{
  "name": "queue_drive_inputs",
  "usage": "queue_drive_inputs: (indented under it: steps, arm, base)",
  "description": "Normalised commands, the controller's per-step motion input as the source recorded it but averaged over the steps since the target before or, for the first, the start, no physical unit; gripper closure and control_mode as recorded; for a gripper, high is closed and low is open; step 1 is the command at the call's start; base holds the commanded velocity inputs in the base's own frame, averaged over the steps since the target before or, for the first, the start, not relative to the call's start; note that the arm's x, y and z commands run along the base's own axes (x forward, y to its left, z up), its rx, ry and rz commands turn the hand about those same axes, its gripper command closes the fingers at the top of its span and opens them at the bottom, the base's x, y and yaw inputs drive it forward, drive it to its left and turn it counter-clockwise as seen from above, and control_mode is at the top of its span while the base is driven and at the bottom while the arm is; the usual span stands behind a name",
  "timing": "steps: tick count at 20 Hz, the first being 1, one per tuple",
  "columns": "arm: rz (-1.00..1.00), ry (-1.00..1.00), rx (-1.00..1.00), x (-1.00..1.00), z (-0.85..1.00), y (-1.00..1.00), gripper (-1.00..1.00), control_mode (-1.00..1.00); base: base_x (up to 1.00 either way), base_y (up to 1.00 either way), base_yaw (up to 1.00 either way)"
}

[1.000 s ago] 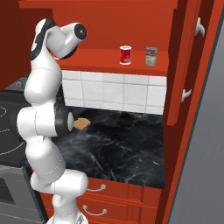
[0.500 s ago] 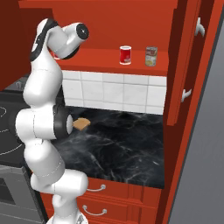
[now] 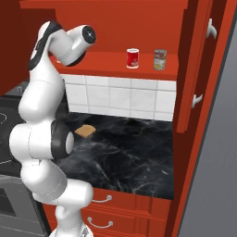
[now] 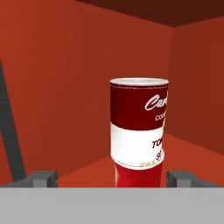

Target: Stack two cans on top of the other two cans in the cabinet.

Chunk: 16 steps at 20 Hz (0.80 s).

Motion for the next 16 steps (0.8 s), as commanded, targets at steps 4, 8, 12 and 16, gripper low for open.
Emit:
queue_drive_inputs:
  steps: [4, 8, 12, 16]
  arm:
    - [-0.27, 0.00, -0.06, -0.46, -0.04, -0.31, -1.00, -1.00]
    - [-0.58, 0.02, -0.10, -0.19, -0.03, -0.23, -1.00, -1.00]
    - [-0.63, 0.11, -0.06, -0.10, 0.00, -0.23, -1.00, -1.00]
    - [-0.61, 0.22, -0.05, -0.05, 0.00, -0.27, -1.00, -1.00]
  base:
    - [0.00, 0.00, 0.00]
    - [0.00, 0.00, 0.00]
    - [0.00, 0.00, 0.00]
    - [0.00, 0.00, 0.00]
